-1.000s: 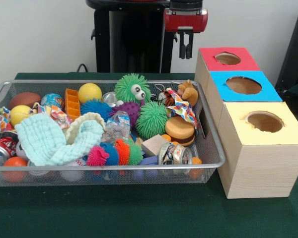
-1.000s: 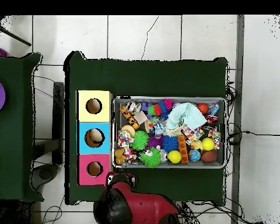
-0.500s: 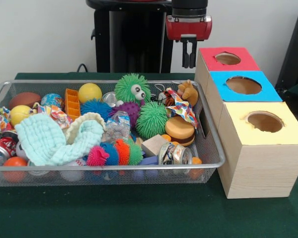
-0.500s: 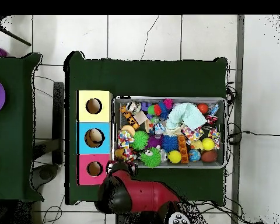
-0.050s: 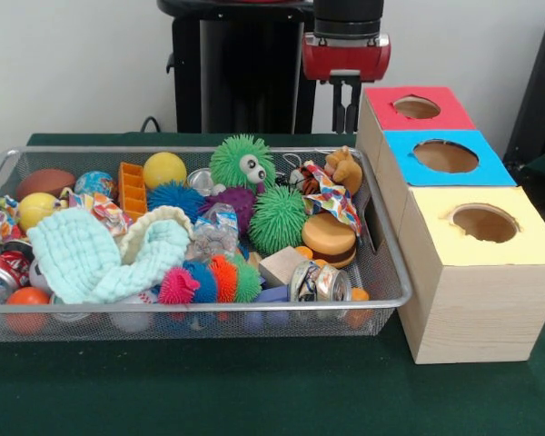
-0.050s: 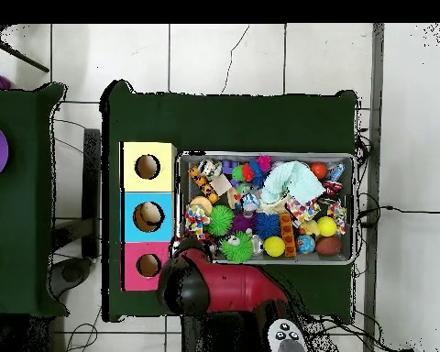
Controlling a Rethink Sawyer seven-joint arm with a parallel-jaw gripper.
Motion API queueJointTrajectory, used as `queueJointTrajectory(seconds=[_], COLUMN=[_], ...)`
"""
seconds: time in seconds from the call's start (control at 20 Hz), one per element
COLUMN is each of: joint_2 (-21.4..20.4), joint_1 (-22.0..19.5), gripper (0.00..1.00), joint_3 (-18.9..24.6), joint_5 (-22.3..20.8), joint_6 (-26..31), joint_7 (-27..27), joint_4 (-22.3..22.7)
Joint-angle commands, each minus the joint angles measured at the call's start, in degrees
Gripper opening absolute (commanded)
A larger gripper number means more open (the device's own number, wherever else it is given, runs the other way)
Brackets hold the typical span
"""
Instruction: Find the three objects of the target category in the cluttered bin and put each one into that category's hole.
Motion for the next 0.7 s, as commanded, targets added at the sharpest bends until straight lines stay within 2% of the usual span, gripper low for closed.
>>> queueJointTrajectory(seconds=[0.05, 0.25, 0.3, 0.35, 0.55, 0.7], joint_2=[2.96, 3.62, 3.57, 3.70, 3.57, 4.25], joint_1=[-0.48, 0.30, 0.19, 0.77, 1.46, -0.35], gripper=[0.00, 0.00, 0.00, 1.00, 1.00, 1.00], joint_3=[5.40, 4.52, 4.64, 3.97, 3.23, 5.26], joint_5=[2.36, 1.62, 1.27, 0.76, 0.51, 0.83], joint_6=[8.54, 9.14, 7.40, 6.16, 5.81, 7.43], joint_7=[3.34, 3.64, 4.02, 4.54, 5.03, 3.88], joint_4=[-10.73, -12.37, -12.00, -12.45, -12.23, -12.31])
